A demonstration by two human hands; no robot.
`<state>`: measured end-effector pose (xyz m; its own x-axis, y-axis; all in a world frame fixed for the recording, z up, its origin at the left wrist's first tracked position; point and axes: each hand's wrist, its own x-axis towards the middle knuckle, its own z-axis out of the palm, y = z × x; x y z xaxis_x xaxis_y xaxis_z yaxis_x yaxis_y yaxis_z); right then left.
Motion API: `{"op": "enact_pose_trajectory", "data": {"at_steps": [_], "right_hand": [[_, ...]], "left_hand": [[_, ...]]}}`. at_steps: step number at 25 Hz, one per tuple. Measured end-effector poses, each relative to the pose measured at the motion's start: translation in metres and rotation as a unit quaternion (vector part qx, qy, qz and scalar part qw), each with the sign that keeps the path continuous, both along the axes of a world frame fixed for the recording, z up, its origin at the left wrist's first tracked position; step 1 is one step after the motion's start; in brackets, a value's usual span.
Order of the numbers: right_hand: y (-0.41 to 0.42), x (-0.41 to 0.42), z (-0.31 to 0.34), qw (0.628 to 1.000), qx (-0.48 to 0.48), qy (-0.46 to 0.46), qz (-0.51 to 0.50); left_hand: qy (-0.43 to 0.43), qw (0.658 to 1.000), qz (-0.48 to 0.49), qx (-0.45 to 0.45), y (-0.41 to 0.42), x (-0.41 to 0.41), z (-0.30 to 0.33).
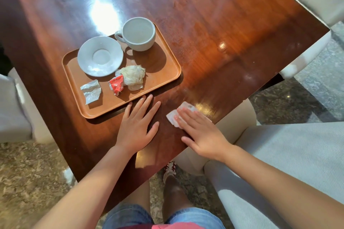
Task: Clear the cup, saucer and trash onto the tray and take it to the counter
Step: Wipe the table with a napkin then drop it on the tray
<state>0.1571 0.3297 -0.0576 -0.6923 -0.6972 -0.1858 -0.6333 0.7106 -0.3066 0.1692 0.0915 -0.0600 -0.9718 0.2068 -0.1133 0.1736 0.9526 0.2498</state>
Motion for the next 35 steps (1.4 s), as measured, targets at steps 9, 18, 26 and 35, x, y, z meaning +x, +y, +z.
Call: {"op": "enact_pose_trajectory", "data": {"at_steps": [9,18,26,35], "right_hand": [[-0.005,0.022,0.001,0.988,-0.141,-0.057,-0.019],[0.007,0.026,-0.007,0.983,-0.167,-0.041,0.07],[0.015,0.048,0.014,0.972,-0.183,-0.018,0.144],[-0.031,-0.039,0.066,0.942,-0.314,0.007,-0.121]], "left_hand": [[0.012,1.0,0.0,0.002,-0.001,0.0,-0.001],[0.018,1.0,-0.004,0.001,-0.001,0.002,-0.004],[0.013,1.0,-0.011,-0.012,-0.003,0.001,-0.002],[-0.006,1.0,-0.022,-0.02,-0.012,0.014,0.001]]}}
